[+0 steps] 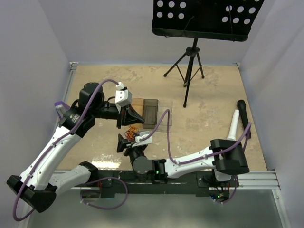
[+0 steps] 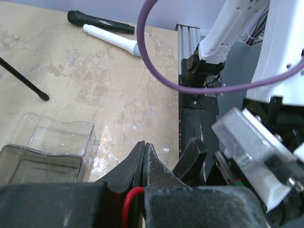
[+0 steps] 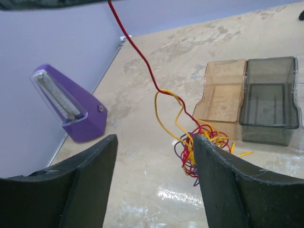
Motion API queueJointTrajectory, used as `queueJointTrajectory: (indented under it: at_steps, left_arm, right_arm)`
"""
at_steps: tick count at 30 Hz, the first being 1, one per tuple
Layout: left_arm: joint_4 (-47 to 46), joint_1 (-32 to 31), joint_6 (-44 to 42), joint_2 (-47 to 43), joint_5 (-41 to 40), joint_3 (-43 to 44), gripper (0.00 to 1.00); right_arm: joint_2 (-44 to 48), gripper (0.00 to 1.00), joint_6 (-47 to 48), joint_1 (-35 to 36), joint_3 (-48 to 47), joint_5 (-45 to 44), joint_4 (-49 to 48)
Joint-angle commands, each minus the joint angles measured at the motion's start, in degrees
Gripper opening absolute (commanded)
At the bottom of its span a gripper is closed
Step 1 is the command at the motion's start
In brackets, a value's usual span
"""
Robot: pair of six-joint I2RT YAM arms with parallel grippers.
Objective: Untangle the cables
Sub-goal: Untie the cable.
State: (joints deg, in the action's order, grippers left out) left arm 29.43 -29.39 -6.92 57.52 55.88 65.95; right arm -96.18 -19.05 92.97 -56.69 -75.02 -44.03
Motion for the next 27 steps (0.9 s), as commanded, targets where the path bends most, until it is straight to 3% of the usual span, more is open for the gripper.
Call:
queueJointTrajectory:
  at_steps: [1,4,6,8,10,12,13,17,19,22,27]
  left_arm:
    - [-3.24,-0.06,4.27,-1.0,0.9,3.65,0.0]
    - [-3.24,-0.06,5.07,-1.35,1.08,4.88,0.0]
    - [-2.63,-0.06,5.42,-1.44,1.08,5.85,0.0]
    - [-1.92,-0.06,5.6,-1.62,1.34,7.25,0.0]
    - [-1.31,-0.06,6.21,-1.71,1.6,8.48,0.0]
    - [-1.22,-0.06,6.39,-1.79,2.13,9.72,0.0]
    - [-1.13,-0.06,8.3,-1.79,2.65,10.16,0.0]
    - [-1.66,-0.06,9.64,-1.88,3.36,11.48,0.0]
    - [-0.96,-0.06,9.12,-1.97,2.75,12.18,0.0]
    - [0.53,-0.06,7.8,-1.44,1.0,14.28,0.0]
    - [1.42,-0.06,7.18,-0.65,-4.98,18.15,0.0]
  right_arm:
    - [-6.11,0.67,5.79,-0.94,-6.06,-9.78,-7.65]
    - [-9.45,0.62,0.62,-1.65,-8.87,-13.03,-1.62]
    - [-10.78,0.59,-12.25,-2.18,-12.38,-13.48,15.11]
    - [-12.26,0.56,-36.73,-2.96,-18.25,-12.78,42.49]
    - [-15.6,0.52,-68.27,-3.49,-23.62,-12.52,71.31]
    - [-21.39,0.47,-93.31,-3.58,-28.46,-12.43,96.28]
    - [-23.68,0.41,-100.06,-3.5,-29.26,-11.91,105.11]
    - [-21.16,0.23,-105.12,-1.48,-22.78,-7.95,105.03]
    - [-18.53,0.24,-105.76,-1.12,-19.62,-5.76,103.1]
    - [-12.47,0.33,-97.61,-0.69,-14.08,-2.94,93.99]
    - [-0.17,0.59,-81.08,-0.68,-4.76,-0.04,76.14]
